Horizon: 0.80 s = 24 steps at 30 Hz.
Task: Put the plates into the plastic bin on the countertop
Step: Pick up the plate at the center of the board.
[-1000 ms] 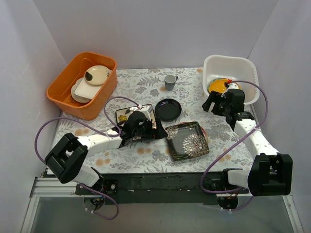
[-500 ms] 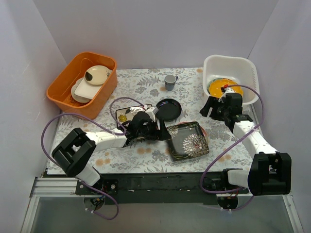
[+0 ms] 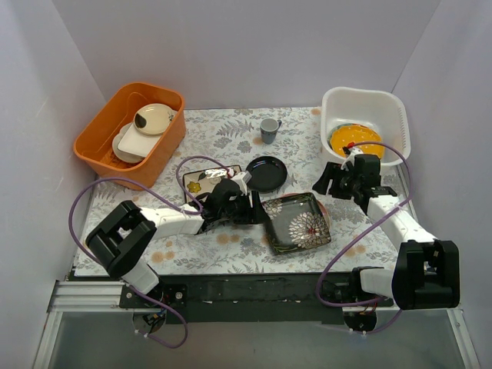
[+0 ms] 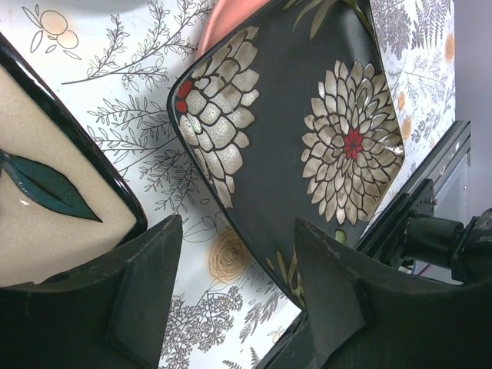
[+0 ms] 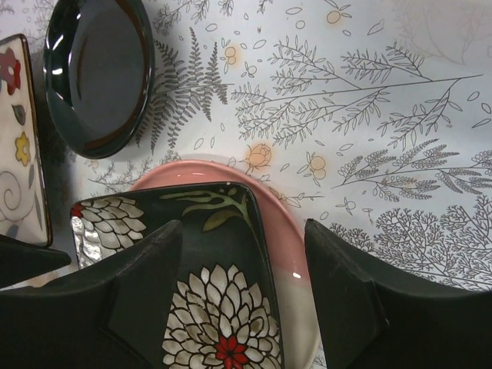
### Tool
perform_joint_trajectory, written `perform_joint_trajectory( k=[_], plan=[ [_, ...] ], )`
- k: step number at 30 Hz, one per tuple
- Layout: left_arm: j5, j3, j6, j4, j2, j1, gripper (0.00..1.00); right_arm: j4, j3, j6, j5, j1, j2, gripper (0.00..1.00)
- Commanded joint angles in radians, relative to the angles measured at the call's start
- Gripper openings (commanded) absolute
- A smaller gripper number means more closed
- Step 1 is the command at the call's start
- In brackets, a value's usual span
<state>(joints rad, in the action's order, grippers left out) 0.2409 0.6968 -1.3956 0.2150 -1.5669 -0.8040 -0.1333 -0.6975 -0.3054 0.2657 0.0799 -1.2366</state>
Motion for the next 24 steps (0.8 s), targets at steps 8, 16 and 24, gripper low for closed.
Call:
perform_joint_trajectory(
  k=[8,16,24],
  plan=[
    [-0.048,0.032,-0.022,0.043,-0.071,-0.032,0.54,-0.022,0.052,0.068,0.041,0.003,0.034,0.71],
    [-0.058,0.079,-0.017,0.053,-0.139,-0.057,0.5,-0.016,0.085,0.062,0.055,0.003,0.071,0.69],
    [-0.054,0.102,0.004,0.052,-0.162,-0.06,0.41,-0.002,0.131,0.045,0.102,0.003,0.083,0.64]
  ],
)
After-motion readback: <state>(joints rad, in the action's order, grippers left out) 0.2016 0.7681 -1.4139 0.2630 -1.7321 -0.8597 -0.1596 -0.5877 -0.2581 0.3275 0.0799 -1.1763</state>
